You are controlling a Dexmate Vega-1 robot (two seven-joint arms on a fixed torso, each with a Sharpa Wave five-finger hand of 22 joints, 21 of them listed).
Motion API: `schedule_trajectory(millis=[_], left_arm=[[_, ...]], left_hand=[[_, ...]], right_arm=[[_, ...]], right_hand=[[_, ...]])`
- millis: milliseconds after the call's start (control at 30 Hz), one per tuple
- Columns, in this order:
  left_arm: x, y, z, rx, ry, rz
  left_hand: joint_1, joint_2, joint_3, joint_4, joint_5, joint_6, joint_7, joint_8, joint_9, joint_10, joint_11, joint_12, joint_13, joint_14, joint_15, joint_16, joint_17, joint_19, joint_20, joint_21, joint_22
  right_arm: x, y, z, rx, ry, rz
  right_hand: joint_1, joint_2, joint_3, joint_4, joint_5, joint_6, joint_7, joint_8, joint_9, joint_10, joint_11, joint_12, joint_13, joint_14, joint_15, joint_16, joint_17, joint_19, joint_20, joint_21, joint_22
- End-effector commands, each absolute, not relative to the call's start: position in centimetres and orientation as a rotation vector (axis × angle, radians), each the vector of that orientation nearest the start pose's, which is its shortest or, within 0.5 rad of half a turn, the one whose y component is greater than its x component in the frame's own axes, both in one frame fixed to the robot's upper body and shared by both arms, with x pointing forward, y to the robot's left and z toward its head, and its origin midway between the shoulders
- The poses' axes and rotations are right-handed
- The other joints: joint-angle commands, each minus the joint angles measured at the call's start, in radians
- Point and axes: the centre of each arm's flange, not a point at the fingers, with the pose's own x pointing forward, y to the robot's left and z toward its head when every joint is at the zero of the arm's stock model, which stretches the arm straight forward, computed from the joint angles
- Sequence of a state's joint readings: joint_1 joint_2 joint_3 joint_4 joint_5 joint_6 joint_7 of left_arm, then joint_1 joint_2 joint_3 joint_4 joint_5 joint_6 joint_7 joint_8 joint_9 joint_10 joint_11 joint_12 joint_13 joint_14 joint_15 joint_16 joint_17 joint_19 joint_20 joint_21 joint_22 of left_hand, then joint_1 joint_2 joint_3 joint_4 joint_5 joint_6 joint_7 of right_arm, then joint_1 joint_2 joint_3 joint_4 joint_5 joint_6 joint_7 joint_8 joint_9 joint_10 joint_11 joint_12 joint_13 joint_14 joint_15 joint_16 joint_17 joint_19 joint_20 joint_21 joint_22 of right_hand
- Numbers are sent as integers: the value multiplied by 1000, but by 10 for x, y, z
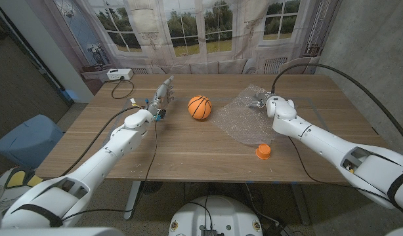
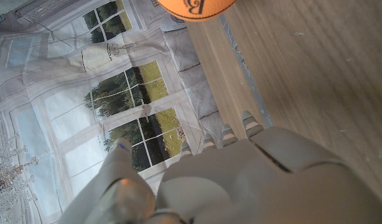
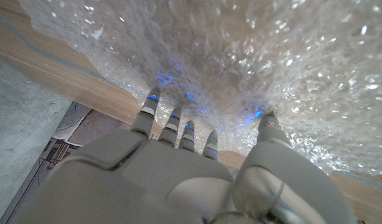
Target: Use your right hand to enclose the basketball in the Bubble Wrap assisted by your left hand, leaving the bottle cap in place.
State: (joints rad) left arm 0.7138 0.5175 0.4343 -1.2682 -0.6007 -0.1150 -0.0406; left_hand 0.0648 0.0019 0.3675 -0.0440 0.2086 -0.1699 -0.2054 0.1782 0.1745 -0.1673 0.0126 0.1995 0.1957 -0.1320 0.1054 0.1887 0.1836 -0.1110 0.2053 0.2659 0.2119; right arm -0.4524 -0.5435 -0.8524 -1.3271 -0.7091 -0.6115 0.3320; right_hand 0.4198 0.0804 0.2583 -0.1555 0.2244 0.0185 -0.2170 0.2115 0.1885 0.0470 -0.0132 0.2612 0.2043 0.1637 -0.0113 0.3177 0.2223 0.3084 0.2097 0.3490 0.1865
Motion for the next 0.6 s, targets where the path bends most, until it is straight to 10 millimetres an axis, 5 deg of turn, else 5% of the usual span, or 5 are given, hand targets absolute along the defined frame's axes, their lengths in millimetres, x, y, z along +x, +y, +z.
schedule_trajectory(millis=[33, 167, 267, 333, 600], left_arm=[[674, 272, -1, 70, -488, -240], [674, 272, 0, 71, -490, -241], [674, 272, 0, 72, -490, -242], [674, 271, 1, 72, -491, -244], [673, 270, 1, 74, -492, -247]], left_hand=[[-6, 0, -1, 5, 7, -53, 1, 5, 2, -10, 2, 6, 0, -7, -1, 2, 4, 2, 7, -1, 1], [-7, 0, -1, 5, 7, -53, 1, 5, 2, -10, 0, 6, 0, -7, 0, 2, 4, 2, 7, -1, 1], [-7, 1, -2, 6, 7, -53, 1, 5, 2, -11, 1, 6, 0, -7, 1, 2, 4, 2, 7, -2, 1], [-7, 1, -2, 6, 8, -54, 1, 5, 2, -10, 1, 6, 0, -8, 0, 2, 4, 2, 7, -2, 1], [-8, 2, -3, 7, 8, -57, 1, 4, 2, -13, 0, 6, 0, -9, 0, 2, 4, 1, 7, -2, 1]], right_arm=[[703, -238, -1, -1553, -37, -147], [698, -239, -1, -1532, -111, -193], [696, -240, 0, -1505, -144, -201], [692, -241, 2, -1474, -192, -221], [682, -246, 6, -1417, -292, -261]], right_hand=[[109, 32, 25, -13, -4, 52, -2, 6, 2, 88, -7, 16, 8, 120, -56, 60, 35, 265, -205, 77, 22], [202, 78, 50, -10, -1, 134, -2, 22, 3, 156, -28, 28, 10, 193, -108, 110, 70, 314, -250, 127, 44], [232, 99, 56, 7, -4, 199, -1, 35, 3, 215, -31, 44, 13, 232, -123, 145, 101, 319, -262, 154, 58], [266, 115, 83, 14, -3, 270, 0, 52, 3, 260, -36, 55, 15, 269, -136, 162, 115, 337, -266, 183, 69], [311, 104, 115, 30, -14, 408, 33, 74, 1, 393, -45, 90, 17, 399, -158, 210, 146, 375, -262, 254, 90]])
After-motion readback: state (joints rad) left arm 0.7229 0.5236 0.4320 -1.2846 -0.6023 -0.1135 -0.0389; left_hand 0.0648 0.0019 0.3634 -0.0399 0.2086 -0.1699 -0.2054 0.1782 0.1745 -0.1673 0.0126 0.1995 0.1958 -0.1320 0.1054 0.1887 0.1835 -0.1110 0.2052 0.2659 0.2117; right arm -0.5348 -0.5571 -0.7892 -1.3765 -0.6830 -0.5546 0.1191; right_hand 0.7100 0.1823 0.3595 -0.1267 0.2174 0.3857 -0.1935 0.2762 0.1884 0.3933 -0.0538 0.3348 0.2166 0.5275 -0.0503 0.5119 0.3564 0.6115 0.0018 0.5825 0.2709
